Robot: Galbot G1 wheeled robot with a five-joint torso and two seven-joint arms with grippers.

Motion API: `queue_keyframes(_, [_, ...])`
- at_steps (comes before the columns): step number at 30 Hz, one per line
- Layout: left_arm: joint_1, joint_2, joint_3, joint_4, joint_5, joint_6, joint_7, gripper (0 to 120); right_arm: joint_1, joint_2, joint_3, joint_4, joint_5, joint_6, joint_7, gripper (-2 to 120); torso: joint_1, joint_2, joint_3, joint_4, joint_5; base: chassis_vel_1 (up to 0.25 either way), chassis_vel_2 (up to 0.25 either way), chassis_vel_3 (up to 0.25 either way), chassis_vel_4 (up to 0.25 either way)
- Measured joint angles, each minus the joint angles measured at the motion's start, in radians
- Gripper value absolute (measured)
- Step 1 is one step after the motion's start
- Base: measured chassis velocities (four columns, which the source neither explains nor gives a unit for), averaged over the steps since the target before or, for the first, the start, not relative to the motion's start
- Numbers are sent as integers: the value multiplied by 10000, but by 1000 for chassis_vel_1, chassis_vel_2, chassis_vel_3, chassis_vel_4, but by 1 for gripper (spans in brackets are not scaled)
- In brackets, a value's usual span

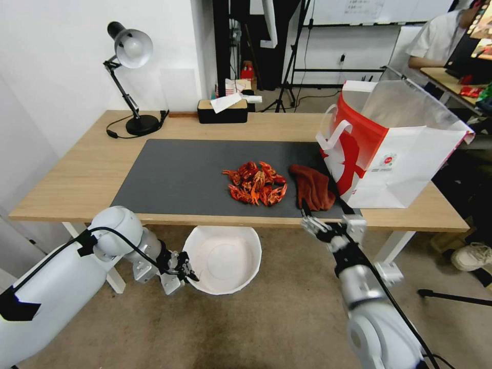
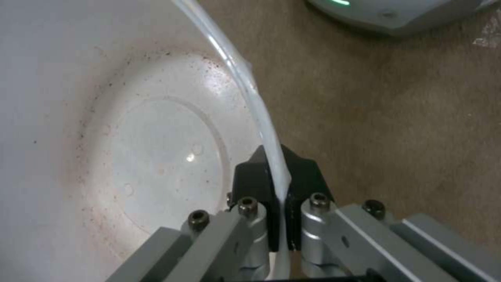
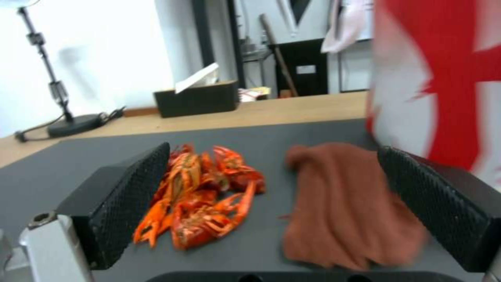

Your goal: Sweep shrimp from table into container with towel, then put container into takeout bag.

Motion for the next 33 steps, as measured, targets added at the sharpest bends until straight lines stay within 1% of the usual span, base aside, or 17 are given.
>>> queue_keyframes(2, [44, 13, 1, -3, -3, -2, -96, 0, 475, -425, -389, -404, 22, -27, 188, 100, -1, 0, 0, -1, 0, 0, 0, 0, 0])
queue_keyframes(3, [94, 28, -13, -17, 0, -4, -148, 0, 1033, -844, -699, -807, 82, -77, 373, 100, 0, 0, 0, -1, -2, 0, 0, 0, 0])
queue_keyframes(4, [94, 28, -13, -17, 0, -4, -148, 0, 1033, -844, -699, -807, 82, -77, 373, 100, 0, 0, 0, -1, -2, 0, 0, 0, 0])
queue_keyframes(6, [124, 38, -44, -33, 0, -4, -170, 0, 2028, -1388, -1123, -1388, 283, -425, 878, 100, 0, -1, 0, 0, 0, 0, 0, 0, 0])
queue_keyframes(8, [125, 38, -44, -35, 0, -4, -180, 0, 2244, -1491, -1199, -1487, 380, -574, 1039, 100, 0, -1, 1, 0, 0, 0, 0, 0, 0])
queue_keyframes(10, [120, 36, -42, -78, 5, -3, -329, 0, 3289, -1938, -1539, -1915, 1142, -1342, 1806, 100, 0, 0, 0, 0, -1, 0, 0, 0, 0])
queue_keyframes(11, [120, 36, -42, -78, 5, -3, -329, 0, 3289, -1938, -1539, -1915, 1142, -1342, 1806, 100, 0, 0, 0, 0, -1, 0, 0, 0, 0])
queue_keyframes(14, [88, 7, -42, -103, 40, -2, -425, 0, 4369, -2294, -1958, -2495, 1622, -2122, 2859, 100, 0, -1, 0, 0, -2, 0, 0, 0, 0])
queue_keyframes(15, [88, 7, -42, -103, 40, -2, -425, 0, 4369, -2294, -1958, -2495, 1622, -2122, 2859, 100, 0, -1, 0, 0, -2, 0, 0, 0, 0])
queue_keyframes(18, [-80, 22, 124, -88, 58, -2, -485, 0, 4885, -2363, -2372, -2864, 1867, -2668, 3915, 100, 0, -1, 0, -1, -2, 0, 0, 0, 0])
queue_keyframes(19, [-80, 22, 124, -88, 58, -2, -485, 0, 4885, -2363, -2372, -2864, 1867, -2668, 3915, 100, 0, -1, 0, -1, -2, 0, 0, 0, 0])
queue_keyframes(22, [-415, 130, 588, -58, 68, -2, -496, 0, 5067, -2277, -2598, -3073, 1881, -2880, 4392, 100, 0, -1, 0, -4, -1, 0, 0, 0, 0])
queue_keyframes(23, [-415, 130, 588, -58, 68, -2, -496, 0, 5067, -2277, -2598, -3073, 1881, -2880, 4392, 100, 0, -1, 0, -4, -1, 0, 0, 0, 0])
queue_keyframes(25, [-482, 153, 766, -38, 110, 0, -495, 0, 5140, -2196, -2654, -3116, 1863, -2987, 4682, 100, 0, -1, 0, -2, -2, 0, 0, 0, 0])
queue_keyframes(28, [-532, 163, 846, 31, 125, 4, -493, 0, 5155, -2190, -2655, -3105, 1838, -3159, 4874, 100, -1, 0, -1, -1, -2, 0, 0, 0, 0])
queue_keyframes(31, [-564, 173, 865, 57, 127, 4, -491, 0, 5152, -2202, -2652, -3105, 1837, -3247, 4953, 100, -2, -1, -2, -1, -2, 0, 0, 0, 0])
queue_keyframes(33, [-615, 213, 878, 65, 126, 3, -491, 0, 5114, -2211, -2633, -3186, 1851, -3465, 5070, 100, -1, -1, -1, -2, -2, 0, 0, 0, 0])
